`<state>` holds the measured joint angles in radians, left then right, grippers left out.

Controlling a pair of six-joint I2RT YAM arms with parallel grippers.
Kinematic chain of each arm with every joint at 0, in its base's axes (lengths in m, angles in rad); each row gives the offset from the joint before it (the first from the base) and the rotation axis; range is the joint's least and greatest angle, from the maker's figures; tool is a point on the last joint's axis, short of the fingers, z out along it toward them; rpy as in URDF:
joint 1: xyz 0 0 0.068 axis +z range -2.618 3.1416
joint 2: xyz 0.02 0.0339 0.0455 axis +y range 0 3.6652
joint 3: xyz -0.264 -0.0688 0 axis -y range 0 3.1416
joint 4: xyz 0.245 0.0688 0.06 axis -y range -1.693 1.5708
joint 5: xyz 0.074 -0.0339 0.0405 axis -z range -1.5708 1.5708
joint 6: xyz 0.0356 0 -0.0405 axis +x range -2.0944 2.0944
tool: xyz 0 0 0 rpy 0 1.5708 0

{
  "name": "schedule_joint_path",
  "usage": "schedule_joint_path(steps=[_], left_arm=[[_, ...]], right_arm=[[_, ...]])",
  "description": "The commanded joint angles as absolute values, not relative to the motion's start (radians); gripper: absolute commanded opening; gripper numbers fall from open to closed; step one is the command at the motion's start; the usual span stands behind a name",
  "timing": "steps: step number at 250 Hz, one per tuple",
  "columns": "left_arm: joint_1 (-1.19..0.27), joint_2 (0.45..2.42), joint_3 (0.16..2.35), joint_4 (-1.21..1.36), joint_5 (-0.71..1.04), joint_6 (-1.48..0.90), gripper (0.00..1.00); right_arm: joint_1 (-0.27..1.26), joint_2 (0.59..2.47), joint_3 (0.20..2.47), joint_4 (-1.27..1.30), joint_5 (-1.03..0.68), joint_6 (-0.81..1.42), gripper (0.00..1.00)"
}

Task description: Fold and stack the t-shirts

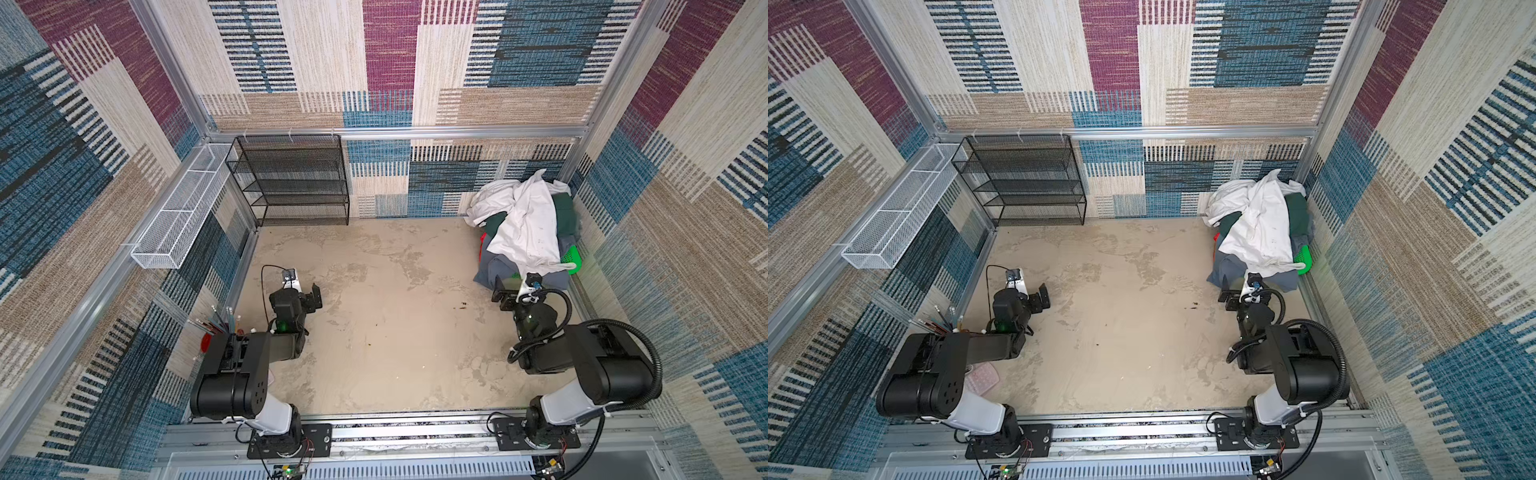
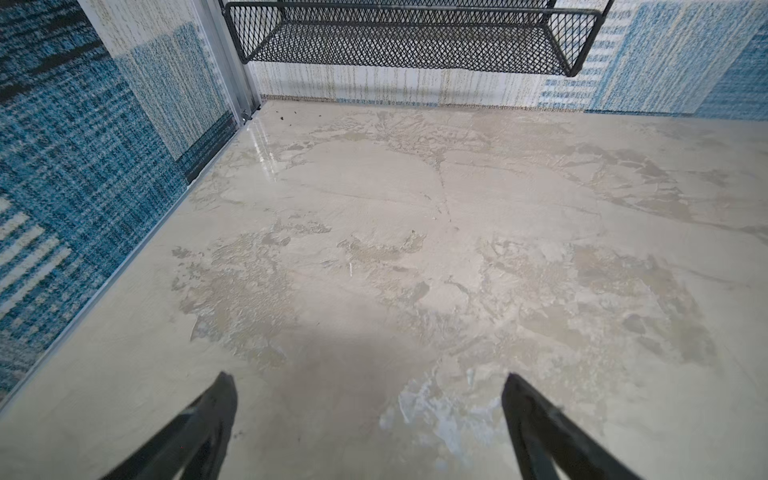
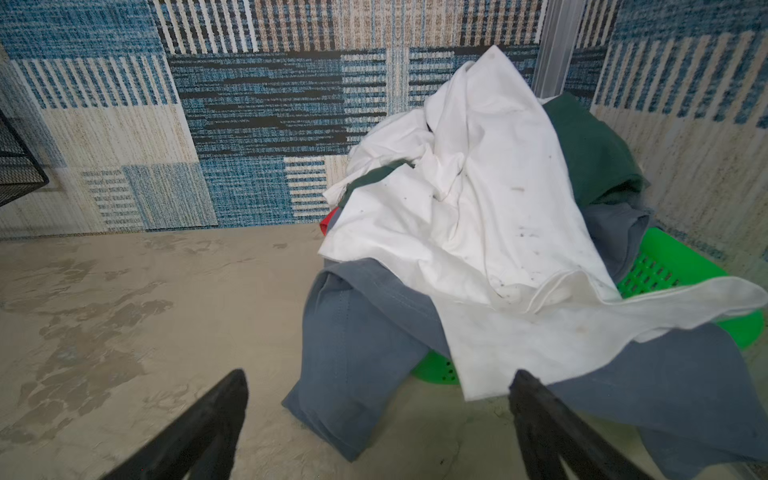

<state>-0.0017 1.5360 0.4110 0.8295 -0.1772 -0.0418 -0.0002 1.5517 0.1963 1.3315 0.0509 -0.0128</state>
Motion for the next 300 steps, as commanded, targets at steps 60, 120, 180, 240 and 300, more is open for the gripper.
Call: schedule_joint_path(steps=[60,120,180,240,300], left_arm=[[0.0,1.536,0.416,0.838,-0.181,-0.027,1.0],[0.005,1.537,0.42,0.829,-0.167,-0.031,1.0],[0.005,1.535,0.419,0.83,-0.167,-0.031,1.0],[0.002,1.53,0.41,0.846,-0.17,-0.027,1.0],[-0.074,1.309,0.468,0.551,-0.278,-0.008,1.0]], right_arm=[[0.0,1.551,0.196,1.353,0.035,-0.011,0.98],[-0.004,1.55,0.198,1.35,0.032,-0.006,0.98],[-0.003,1.549,0.197,1.35,0.032,-0.006,0.98],[-0.003,1.541,0.195,1.348,0.054,-0.002,0.98],[-0.004,1.276,0.249,0.94,0.199,0.154,0.99]])
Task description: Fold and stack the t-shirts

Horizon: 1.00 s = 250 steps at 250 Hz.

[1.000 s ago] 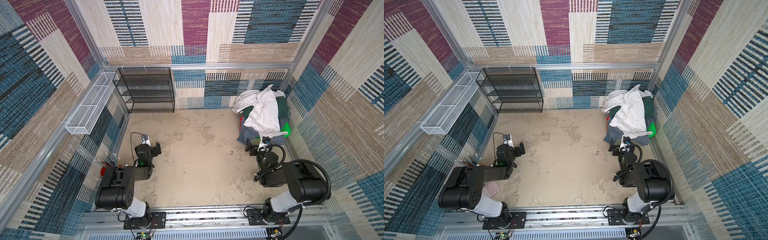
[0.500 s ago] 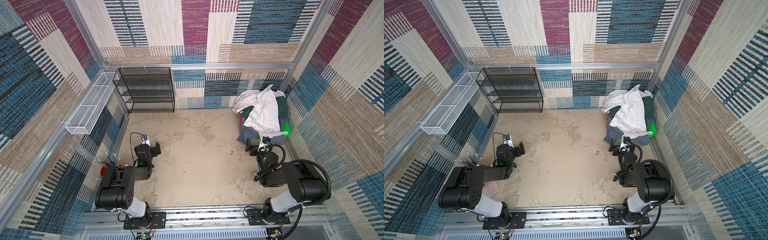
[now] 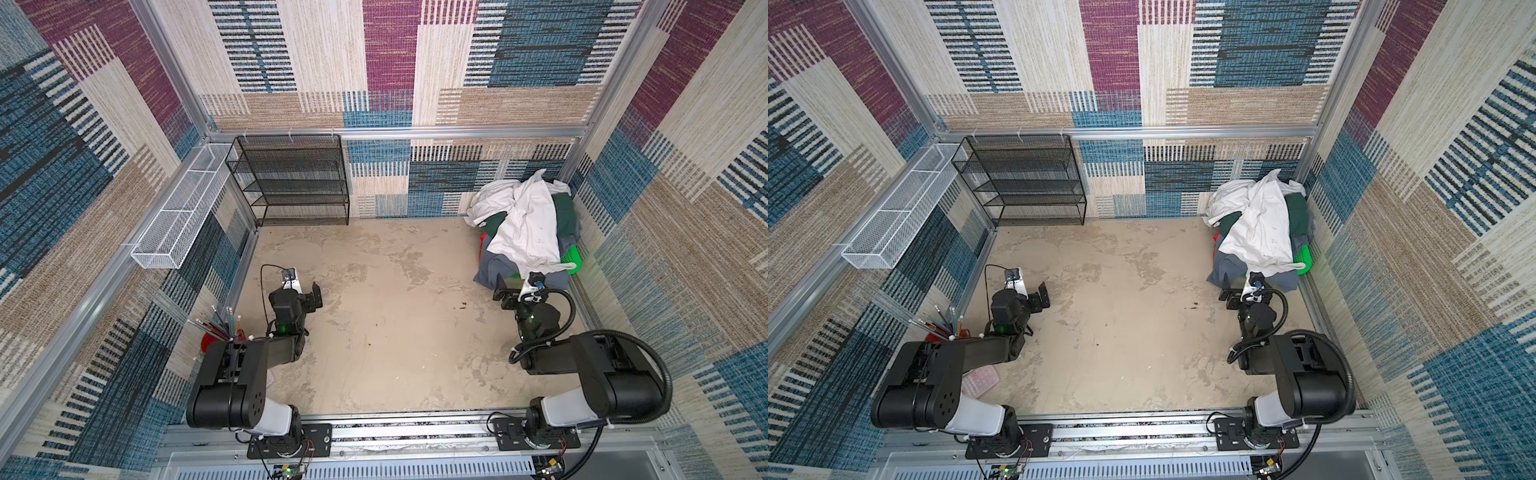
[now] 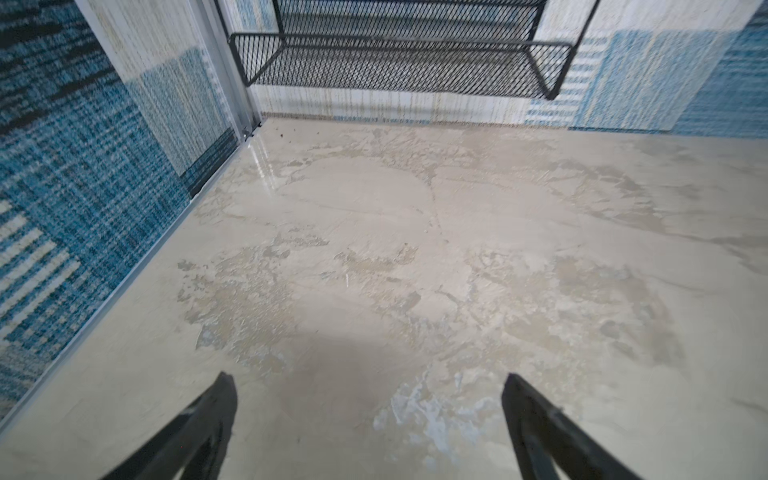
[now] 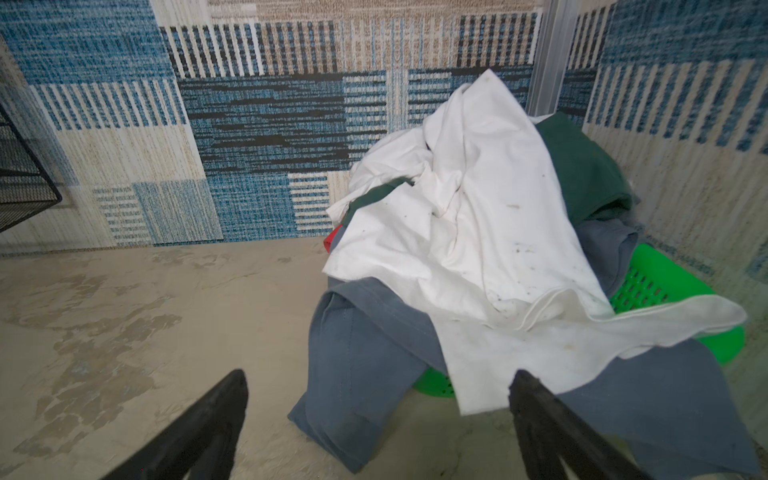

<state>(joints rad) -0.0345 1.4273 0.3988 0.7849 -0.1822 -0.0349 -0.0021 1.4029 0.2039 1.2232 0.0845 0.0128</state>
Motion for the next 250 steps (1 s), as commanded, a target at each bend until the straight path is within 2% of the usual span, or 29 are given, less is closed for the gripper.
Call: schedule_joint_path(steps=[1,23,39,63,93,112,125,140,174,200,230,250], left_arm=[[-0.075,1.304,0.473,0.535,-0.282,-0.013,1.0],[-0.087,1.205,0.554,0.345,-0.319,-0.137,1.0],[-0.096,1.165,0.594,0.293,-0.287,-0.205,1.0],[-0.118,1.148,0.68,0.199,-0.226,-0.266,1.0],[-0.164,1.15,0.803,0.048,-0.184,-0.327,1.0],[-0.19,1.157,0.867,-0.026,-0.111,-0.366,0.99],[-0.211,1.166,0.932,-0.122,-0.071,-0.406,1.0],[-0.259,1.176,1.027,-0.276,-0.073,-0.448,0.99],[-0.376,1.175,1.11,-0.396,-0.088,-0.494,0.99],[-0.406,1.166,1.121,-0.397,-0.007,-0.503,0.99],[-0.422,1.148,1.099,-0.373,-0.038,-0.535,0.99],[-0.422,1.13,1.071,-0.335,0.01,-0.475,0.99]], right_arm=[[-0.003,1.271,0.251,0.927,0.199,0.162,0.99],[-0.001,1.146,0.264,0.745,0.212,0.239,0.98],[-0.002,1.051,0.299,0.57,0.261,0.314,0.98],[-0.002,0.932,0.348,0.417,0.232,0.364,0.99],[-0.003,0.903,0.475,0.238,0.179,0.417,0.98],[-0.005,0.991,0.624,0.068,0.154,0.434,0.98],[-0.012,1.114,0.777,-0.116,0.176,0.472,1.0],[-0.02,1.247,0.917,-0.217,0.122,0.44,0.99],[-0.026,1.416,1.084,-0.209,0.041,0.397,0.99],[-0.049,1.545,1.212,-0.224,0.006,0.389,0.98],[-0.066,1.695,1.365,-0.255,0.001,0.373,1.0],[-0.072,1.804,1.487,-0.312,-0.001,0.359,0.96]])
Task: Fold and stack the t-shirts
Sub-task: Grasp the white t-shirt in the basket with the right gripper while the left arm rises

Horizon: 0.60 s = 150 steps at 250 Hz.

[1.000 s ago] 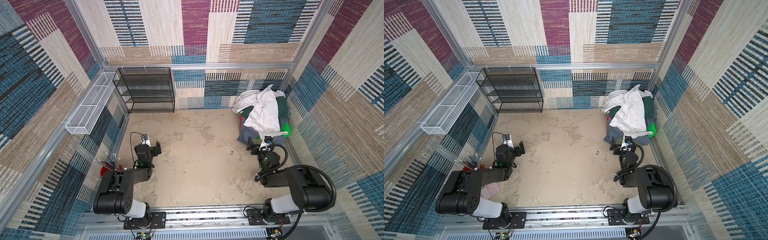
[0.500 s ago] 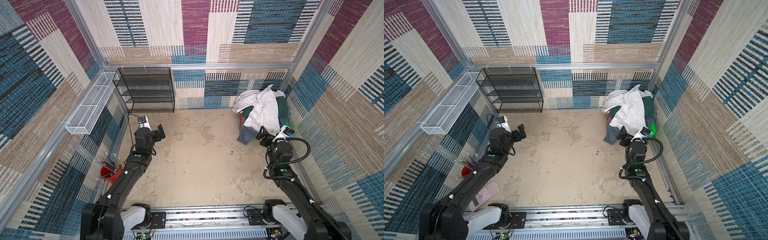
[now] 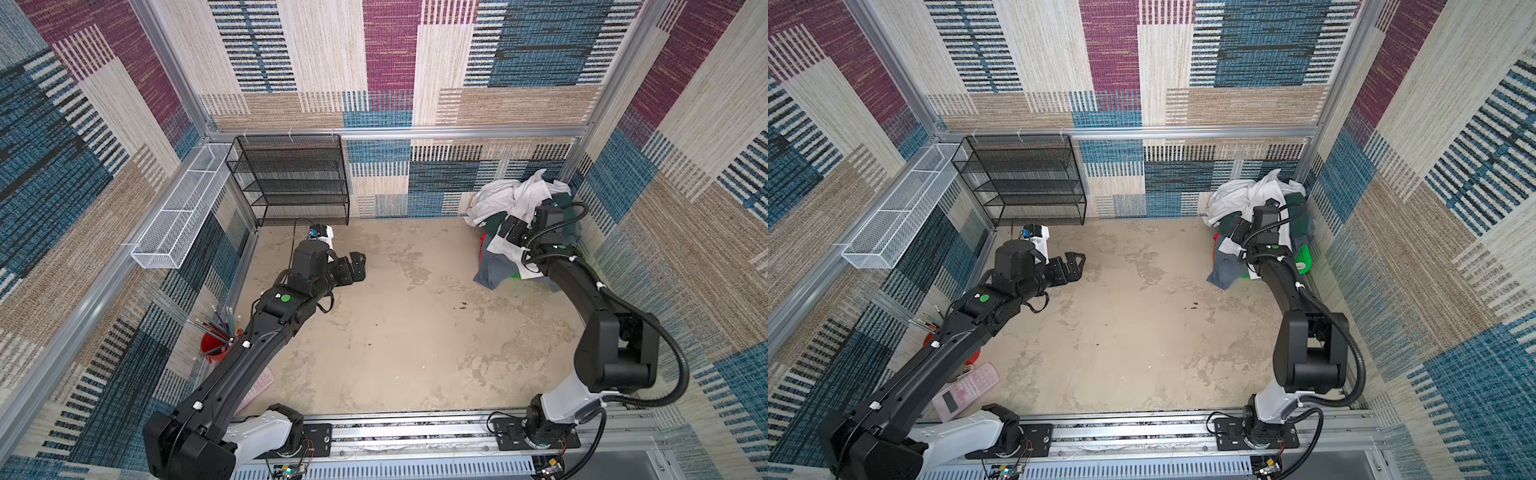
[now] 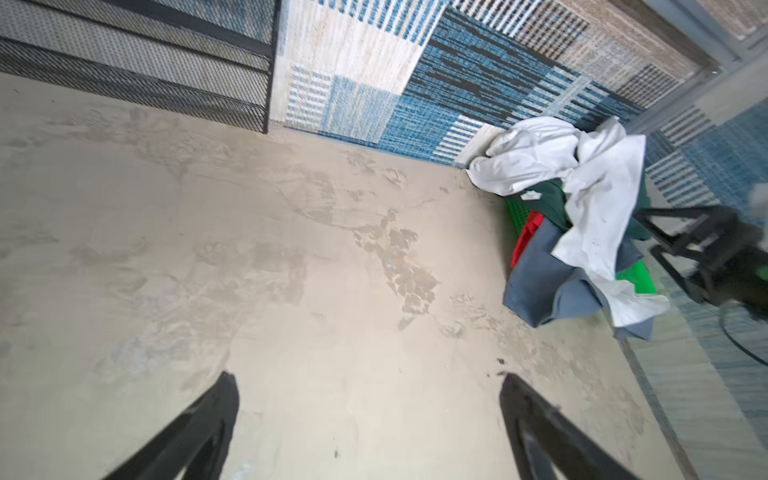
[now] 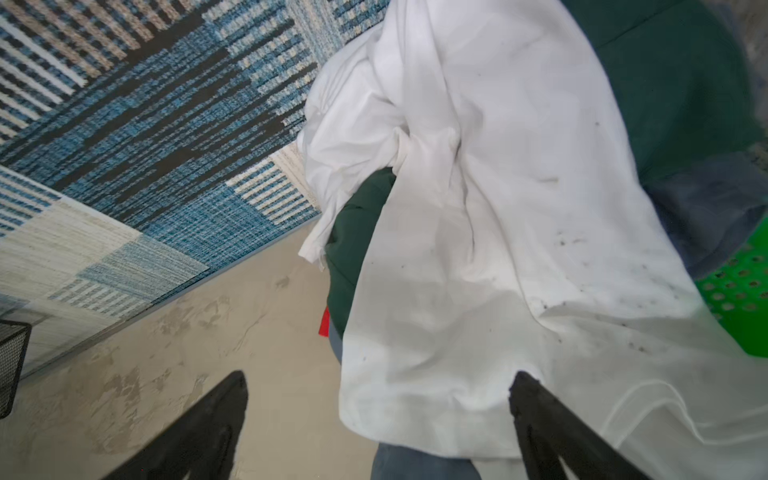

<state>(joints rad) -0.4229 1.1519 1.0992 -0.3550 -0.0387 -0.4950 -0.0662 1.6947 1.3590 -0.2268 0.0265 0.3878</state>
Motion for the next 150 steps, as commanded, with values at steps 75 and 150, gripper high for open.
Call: schedule_joint_path(steps=[75,150], left_arm=[[-0.422,1.114,1.027,-0.27,0.143,-0.451,0.98],[-0.422,1.109,0.965,-0.238,0.147,-0.522,0.99]], right_arm=[[-0.074,2.005,1.652,-0.382,-0.065,0.337,0.75],[-0.075,1.974,1.605,-0.365,0.0,0.354,0.26]])
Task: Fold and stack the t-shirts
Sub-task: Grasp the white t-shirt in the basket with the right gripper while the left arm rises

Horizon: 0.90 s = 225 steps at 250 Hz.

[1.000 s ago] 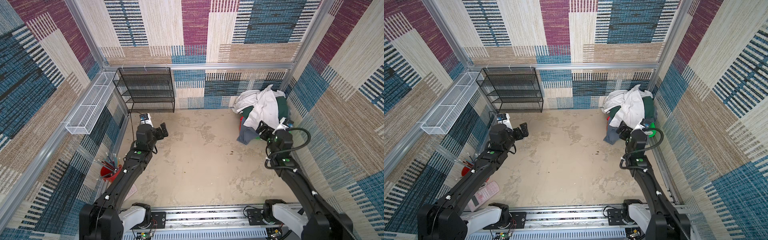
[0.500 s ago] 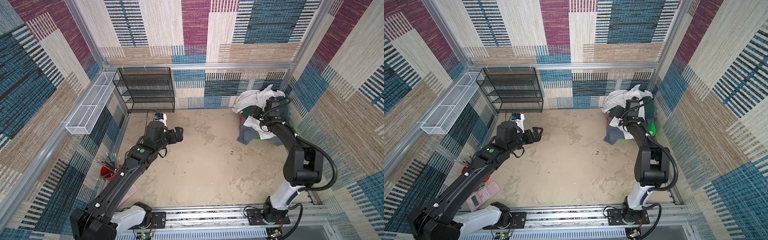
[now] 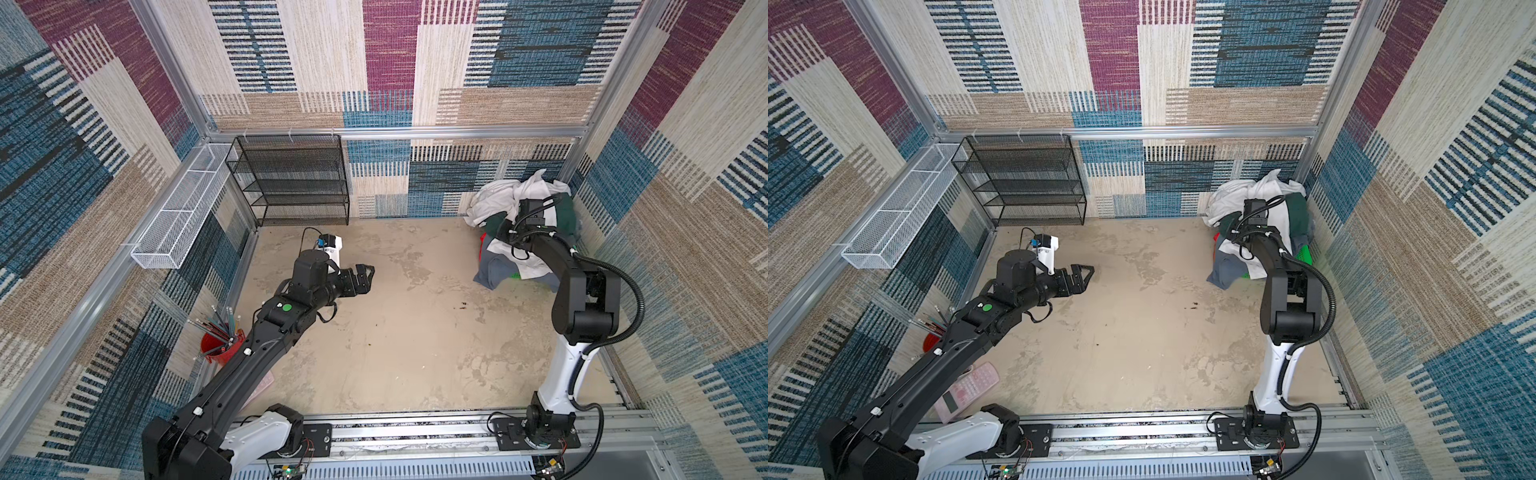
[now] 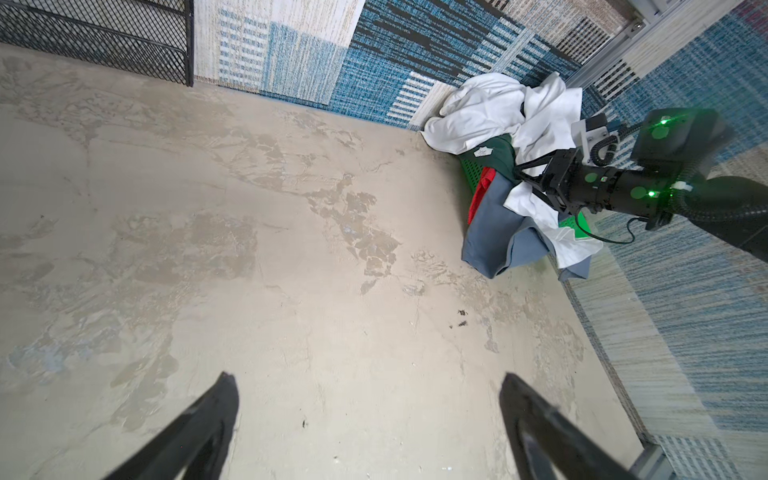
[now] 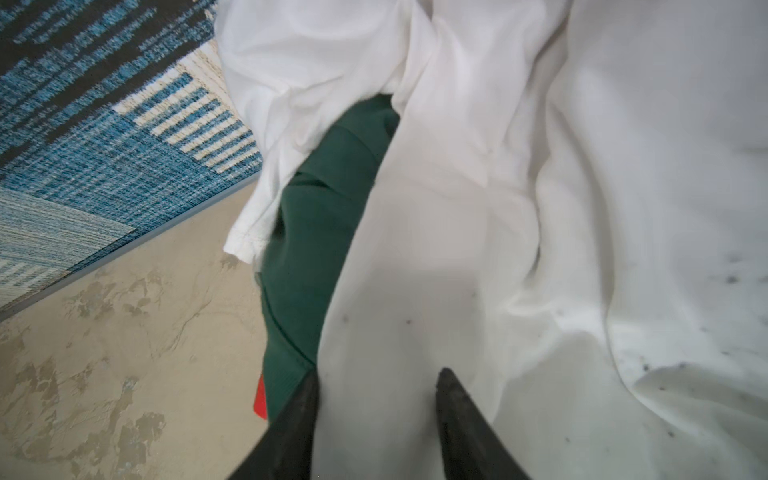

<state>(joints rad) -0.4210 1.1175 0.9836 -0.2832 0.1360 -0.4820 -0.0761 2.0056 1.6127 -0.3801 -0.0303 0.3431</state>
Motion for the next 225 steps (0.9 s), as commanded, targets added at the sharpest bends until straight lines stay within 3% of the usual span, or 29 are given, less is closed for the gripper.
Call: schedule_joint_path(steps=[1,29,83,164,225], left_arm=[[-0.422,1.109,0.965,-0.238,0.147,-0.522,0.99],[-0.422,1.106,0.953,-0.242,0.123,-0.527,0.99],[-0.422,1.082,0.927,-0.229,0.115,-0.529,0.99],[-0.421,1.093,0.924,-0.2,0.092,-0.52,0.99],[-0.421,1.122,0.95,-0.201,0.11,-0.528,0.99]], right_arm=[[-0.075,1.973,1.605,-0.364,0.0,0.353,0.25],[-0.076,1.95,1.562,-0.347,0.025,0.349,0.0],[-0.076,1.88,1.539,-0.357,0.032,0.339,0.0],[-0.066,1.623,1.406,-0.241,-0.076,0.424,0.0],[-0.037,1.551,1.481,-0.279,-0.172,0.417,0.0]])
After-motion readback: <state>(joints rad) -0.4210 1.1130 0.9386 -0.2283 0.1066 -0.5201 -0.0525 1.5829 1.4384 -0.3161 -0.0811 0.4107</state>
